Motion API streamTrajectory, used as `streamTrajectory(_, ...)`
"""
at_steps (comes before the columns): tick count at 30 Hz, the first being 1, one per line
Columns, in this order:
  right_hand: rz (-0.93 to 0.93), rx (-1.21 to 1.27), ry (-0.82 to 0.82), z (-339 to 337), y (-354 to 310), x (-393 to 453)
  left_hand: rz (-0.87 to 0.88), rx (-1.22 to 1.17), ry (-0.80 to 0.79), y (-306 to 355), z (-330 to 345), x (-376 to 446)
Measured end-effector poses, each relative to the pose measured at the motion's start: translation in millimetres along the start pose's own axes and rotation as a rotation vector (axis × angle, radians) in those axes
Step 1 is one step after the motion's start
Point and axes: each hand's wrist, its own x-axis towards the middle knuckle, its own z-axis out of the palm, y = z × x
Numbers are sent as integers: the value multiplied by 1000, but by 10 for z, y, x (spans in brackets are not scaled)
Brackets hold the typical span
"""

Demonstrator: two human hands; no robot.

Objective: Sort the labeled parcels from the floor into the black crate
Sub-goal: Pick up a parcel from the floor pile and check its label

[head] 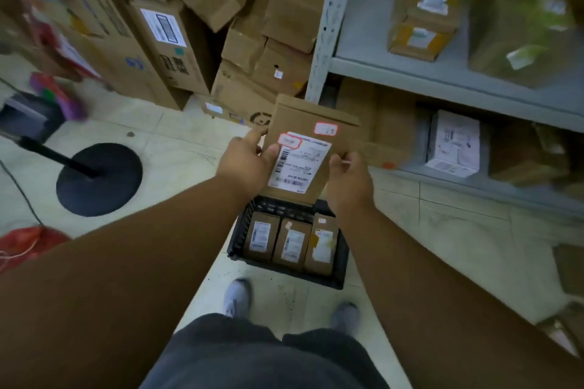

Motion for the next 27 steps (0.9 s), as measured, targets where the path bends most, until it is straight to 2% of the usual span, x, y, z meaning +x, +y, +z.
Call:
streamTrajectory(4,8,25,59,324,333,305,-11,92,-37,-245,384,387)
streamTrajectory(9,124,127,-64,821,1105,854,-158,67,-65,-992,1276,850)
streamTrajectory(15,242,168,-187,1744,2550,1433,-193,132,-216,-2323,2439,1334)
streamTrajectory(18,325,170,-218,2230,3373,1561,-237,151,-356,-3012,3045,1476)
streamTrajectory(22,337,-57,-222,2705,4137,1635,-252,306,-497,-3724,3545,1599)
streamTrajectory(27,276,-454,-241,3105,4580,1572,-227,473,-636,-4173,3915,1621)
